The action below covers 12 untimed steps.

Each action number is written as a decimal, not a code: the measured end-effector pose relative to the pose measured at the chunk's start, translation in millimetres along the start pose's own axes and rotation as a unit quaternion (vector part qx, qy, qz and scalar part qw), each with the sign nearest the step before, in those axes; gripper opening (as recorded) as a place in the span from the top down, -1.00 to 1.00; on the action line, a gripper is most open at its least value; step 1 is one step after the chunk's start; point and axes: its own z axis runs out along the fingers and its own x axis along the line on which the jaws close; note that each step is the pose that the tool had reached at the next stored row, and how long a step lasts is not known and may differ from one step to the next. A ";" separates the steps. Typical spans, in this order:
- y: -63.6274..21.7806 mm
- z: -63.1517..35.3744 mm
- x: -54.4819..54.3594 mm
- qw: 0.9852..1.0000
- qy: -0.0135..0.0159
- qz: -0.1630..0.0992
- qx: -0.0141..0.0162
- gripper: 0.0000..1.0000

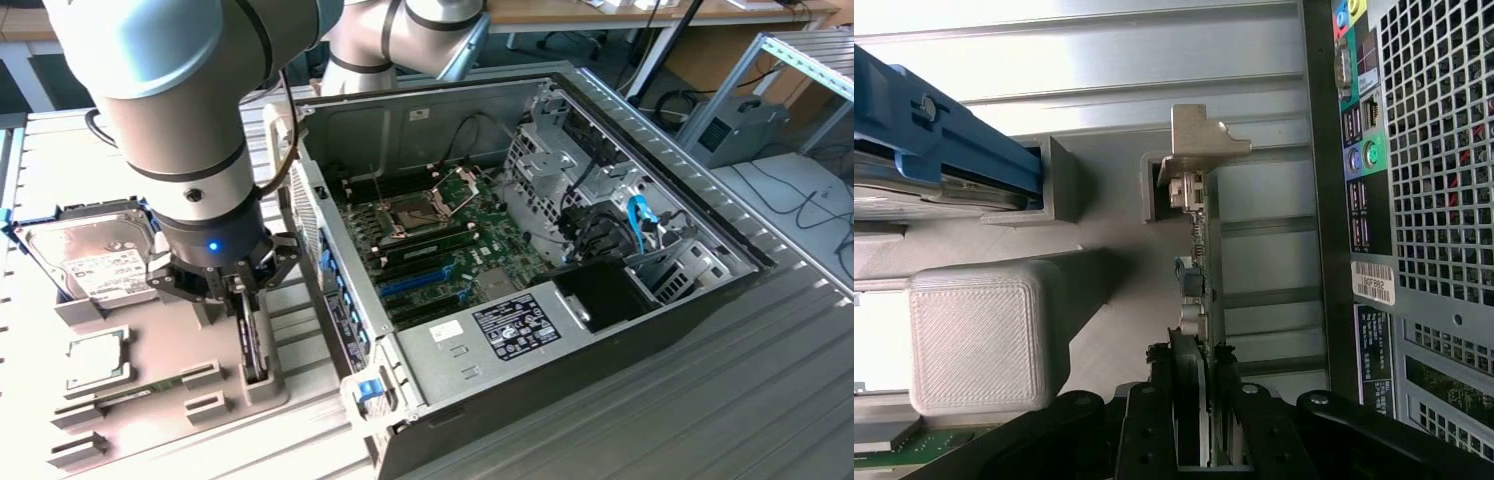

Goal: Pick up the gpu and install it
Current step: 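Pick up the gpu and move the gpu toward the slot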

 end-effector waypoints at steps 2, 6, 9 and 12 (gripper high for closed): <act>0.0 0.0 0.0 1.000 0.000 0.000 0.000 0.46; 0.0 0.0 0.0 1.000 0.000 0.000 0.000 0.46; 0.0 -0.5 -0.1 1.000 0.000 0.000 0.002 0.46; 0.1 -2.4 -0.1 1.000 0.000 0.000 0.002 0.46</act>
